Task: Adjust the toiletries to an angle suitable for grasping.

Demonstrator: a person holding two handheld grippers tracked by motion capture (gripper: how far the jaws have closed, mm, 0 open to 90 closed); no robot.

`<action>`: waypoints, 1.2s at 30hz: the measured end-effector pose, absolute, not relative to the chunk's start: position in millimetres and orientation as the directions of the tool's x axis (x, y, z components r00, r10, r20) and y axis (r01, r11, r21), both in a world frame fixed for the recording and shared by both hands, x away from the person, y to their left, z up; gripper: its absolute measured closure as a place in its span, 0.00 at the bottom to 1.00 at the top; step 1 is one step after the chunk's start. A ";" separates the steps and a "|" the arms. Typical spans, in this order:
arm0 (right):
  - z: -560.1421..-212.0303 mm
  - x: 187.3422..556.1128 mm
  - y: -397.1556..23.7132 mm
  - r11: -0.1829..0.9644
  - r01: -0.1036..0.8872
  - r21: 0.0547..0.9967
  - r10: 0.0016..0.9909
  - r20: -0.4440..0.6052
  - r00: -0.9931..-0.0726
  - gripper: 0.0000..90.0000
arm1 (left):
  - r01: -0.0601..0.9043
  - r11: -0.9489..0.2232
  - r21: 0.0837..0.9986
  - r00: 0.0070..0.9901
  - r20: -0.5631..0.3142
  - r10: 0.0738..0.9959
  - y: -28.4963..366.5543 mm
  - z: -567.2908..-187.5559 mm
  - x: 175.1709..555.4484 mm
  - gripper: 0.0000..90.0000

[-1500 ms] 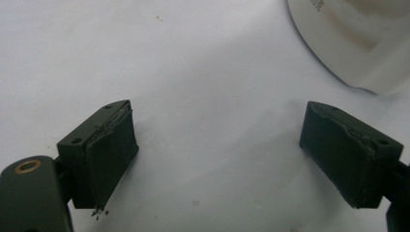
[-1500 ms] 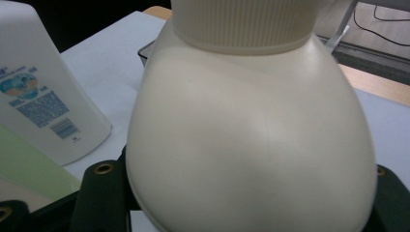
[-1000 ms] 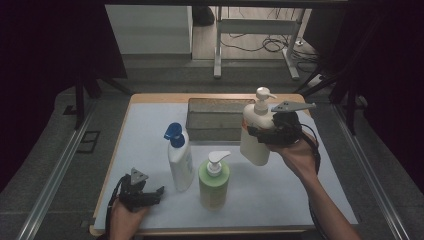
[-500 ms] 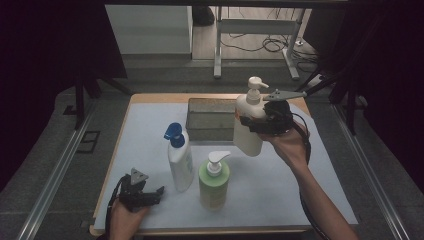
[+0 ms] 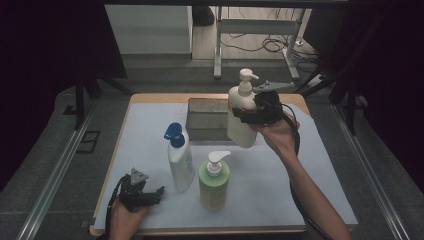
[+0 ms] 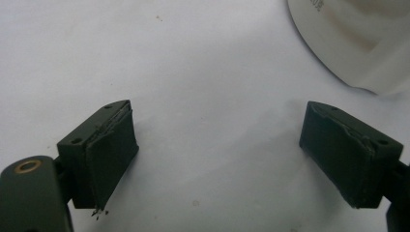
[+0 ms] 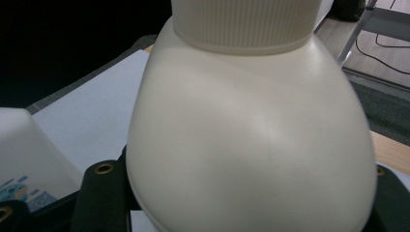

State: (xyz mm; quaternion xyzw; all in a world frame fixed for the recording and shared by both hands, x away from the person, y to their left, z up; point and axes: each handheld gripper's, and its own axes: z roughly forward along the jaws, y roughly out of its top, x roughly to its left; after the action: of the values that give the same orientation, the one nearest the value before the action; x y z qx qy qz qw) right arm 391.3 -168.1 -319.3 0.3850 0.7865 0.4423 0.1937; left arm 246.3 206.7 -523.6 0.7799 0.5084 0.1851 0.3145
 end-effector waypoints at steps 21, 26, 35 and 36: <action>-322.8 426.1 -136.8 0.290 0.434 0.853 0.796 0.037 -0.605 0.41 | 0.675 -0.288 0.679 0.416 -0.028 0.909 207.0 -523.6 246.4 0.14; -326.4 434.6 -129.3 0.277 0.438 0.855 0.801 0.046 -0.597 0.41 | 0.675 -0.287 0.679 0.416 -0.028 0.909 207.0 -523.6 246.4 0.14; -337.1 450.8 -119.5 0.250 0.445 0.860 0.815 0.060 -0.576 0.41 | 0.675 -0.287 0.679 0.416 -0.029 0.909 207.1 -523.6 246.4 0.14; -337.8 452.0 -118.5 0.247 0.448 0.859 0.817 0.064 -0.573 0.41 | 0.675 -0.287 0.679 0.416 -0.029 0.909 207.1 -523.6 246.4 0.14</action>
State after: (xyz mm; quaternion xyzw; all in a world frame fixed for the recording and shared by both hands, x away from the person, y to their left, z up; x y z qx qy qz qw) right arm 452.0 -118.5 -337.8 0.4145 0.7631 0.4522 0.2037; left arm 246.4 207.1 -523.6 0.7805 0.5075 0.1859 0.3143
